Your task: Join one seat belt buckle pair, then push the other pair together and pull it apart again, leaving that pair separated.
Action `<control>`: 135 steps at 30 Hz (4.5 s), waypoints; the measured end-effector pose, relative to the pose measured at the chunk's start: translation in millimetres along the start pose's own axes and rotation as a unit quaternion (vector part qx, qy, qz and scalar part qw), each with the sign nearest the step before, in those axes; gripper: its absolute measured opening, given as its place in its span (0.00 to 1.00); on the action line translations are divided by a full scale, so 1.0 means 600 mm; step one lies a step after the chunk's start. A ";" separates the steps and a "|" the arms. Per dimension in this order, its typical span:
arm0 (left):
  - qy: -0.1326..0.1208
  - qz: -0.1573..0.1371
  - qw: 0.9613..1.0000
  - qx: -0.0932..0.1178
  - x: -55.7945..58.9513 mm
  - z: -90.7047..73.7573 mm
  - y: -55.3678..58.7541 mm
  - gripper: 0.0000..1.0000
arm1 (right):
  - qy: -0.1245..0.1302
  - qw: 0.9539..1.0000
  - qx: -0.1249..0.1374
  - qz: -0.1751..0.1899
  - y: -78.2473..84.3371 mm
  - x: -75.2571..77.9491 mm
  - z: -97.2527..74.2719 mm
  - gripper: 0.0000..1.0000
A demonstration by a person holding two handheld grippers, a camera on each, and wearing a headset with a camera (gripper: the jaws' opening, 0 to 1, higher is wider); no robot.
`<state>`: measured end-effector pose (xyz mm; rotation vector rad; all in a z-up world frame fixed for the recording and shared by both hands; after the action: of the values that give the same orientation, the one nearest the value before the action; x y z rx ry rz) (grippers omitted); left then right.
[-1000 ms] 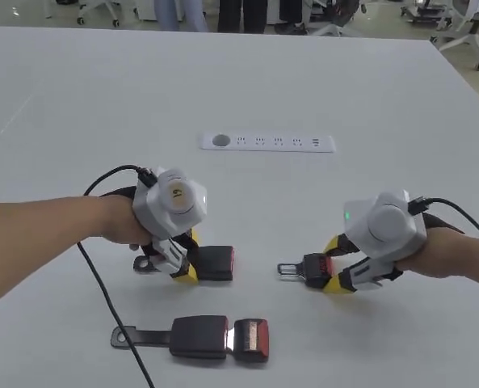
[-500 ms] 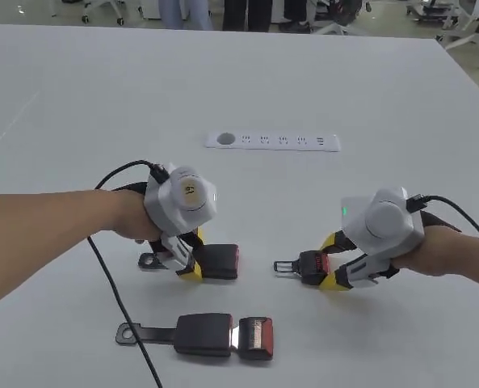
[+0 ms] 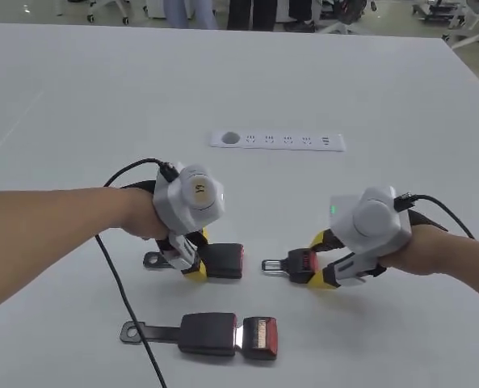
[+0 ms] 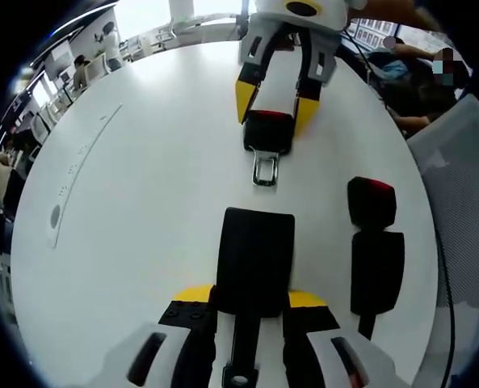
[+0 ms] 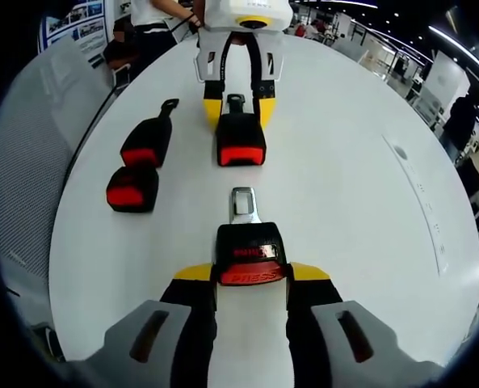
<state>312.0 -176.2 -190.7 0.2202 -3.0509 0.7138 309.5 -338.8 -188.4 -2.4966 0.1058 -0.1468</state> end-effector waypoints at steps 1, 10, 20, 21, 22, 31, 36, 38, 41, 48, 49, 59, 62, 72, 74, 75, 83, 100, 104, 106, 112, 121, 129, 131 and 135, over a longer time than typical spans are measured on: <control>0.000 0.000 1.000 -0.001 0.000 0.000 0.000 0.32 | 0.000 1.000 0.001 0.000 -0.002 -0.001 0.002 0.31; 0.000 -0.001 1.000 -0.005 -0.002 0.001 0.001 0.32 | -0.002 1.000 0.006 -0.002 -0.016 -0.001 0.012 0.31; 0.000 -0.004 1.000 -0.010 0.000 0.001 0.000 0.32 | -0.005 1.000 0.012 -0.007 -0.040 -0.002 0.031 0.31; 0.000 -0.004 1.000 -0.010 0.000 0.001 0.000 0.32 | -0.006 1.000 0.014 -0.007 -0.043 -0.005 0.034 0.31; -0.001 -0.004 1.000 -0.010 0.000 0.000 0.000 0.32 | -0.007 1.000 0.014 -0.007 -0.045 -0.005 0.035 0.31; -0.002 -0.006 1.000 -0.003 0.000 0.001 0.000 0.32 | -0.003 1.000 0.011 -0.014 -0.060 -0.005 0.047 0.31; -0.004 -0.004 1.000 -0.004 0.002 0.000 -0.001 0.31 | 0.001 1.000 0.009 -0.006 -0.059 -0.007 0.046 0.30; -0.004 0.001 1.000 -0.003 0.003 0.000 -0.001 0.31 | 0.000 1.000 0.008 -0.005 -0.059 -0.008 0.046 0.30; -0.004 -0.001 1.000 0.005 0.003 0.000 -0.001 0.31 | 0.000 1.000 0.009 -0.005 -0.060 -0.009 0.046 0.30; -0.005 0.003 1.000 0.007 0.001 0.001 0.000 0.31 | -0.002 1.000 0.012 -0.002 -0.063 -0.011 0.046 0.29; -0.004 0.005 1.000 0.006 0.002 0.001 -0.001 0.31 | -0.002 1.000 0.012 -0.002 -0.064 -0.011 0.046 0.29; -0.006 0.009 1.000 0.010 0.002 0.003 0.000 0.31 | 0.002 1.000 0.024 0.007 -0.078 -0.014 0.060 0.29; -0.004 0.021 1.000 -0.002 0.004 0.004 -0.003 0.30 | 0.005 1.000 0.022 0.015 -0.084 -0.012 0.062 0.28; -0.002 0.030 1.000 -0.003 0.005 0.002 -0.005 0.28 | 0.005 1.000 0.016 0.024 -0.083 -0.014 0.062 0.26; -0.003 0.032 0.999 -0.007 0.005 0.003 -0.005 0.28 | 0.007 1.000 0.015 0.026 -0.083 -0.014 0.061 0.26; -0.003 0.033 0.999 -0.008 0.004 0.003 -0.005 0.28 | 0.007 1.000 0.012 0.023 -0.083 -0.014 0.061 0.26; 0.004 0.035 0.999 -0.008 0.004 0.003 -0.004 0.30 | 0.000 1.000 0.018 0.003 -0.081 -0.012 0.066 0.28; 0.007 0.046 0.999 -0.016 0.000 0.006 -0.005 0.30 | 0.003 1.000 0.004 0.011 -0.083 -0.013 0.066 0.27; 0.006 0.045 0.999 -0.012 0.000 0.005 -0.004 0.29 | 0.003 1.000 0.002 0.013 -0.079 -0.011 0.066 0.27; 0.003 0.041 0.999 -0.008 0.002 0.006 -0.004 0.30 | 0.002 1.000 0.004 0.009 -0.080 -0.012 0.065 0.27; 0.002 0.031 0.999 0.009 0.007 0.004 -0.004 0.30 | -0.002 1.000 0.023 0.003 -0.080 -0.012 0.064 0.28; 0.005 0.027 0.999 0.019 0.005 0.003 -0.001 0.31 | -0.002 1.000 0.020 -0.007 -0.068 -0.006 0.057 0.28; 0.007 0.028 0.999 0.014 0.002 0.003 -0.001 0.31 | -0.004 1.000 0.019 -0.009 -0.054 -0.003 0.053 0.29; 0.007 0.029 0.999 0.014 0.002 0.003 -0.001 0.31 | -0.005 1.000 0.020 -0.010 -0.054 -0.003 0.053 0.29; 0.007 0.028 0.999 0.017 0.001 0.004 0.000 0.31 | -0.005 1.000 0.019 -0.011 -0.055 -0.003 0.052 0.29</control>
<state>311.4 -177.4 -192.7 0.1289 -3.0453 0.7674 313.0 -293.5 -193.7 -2.4602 0.0711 -0.1440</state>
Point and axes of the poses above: the centre of the closed fingertips' face, and the gripper's own axes: z roughly forward along the fingers, x roughly to its right, y roughly out of its underside, the point moved 2 cm from there along -z, roughly backward along the fingers, and after that the axes turned 5 degrees about x, right-handed, at the moved point
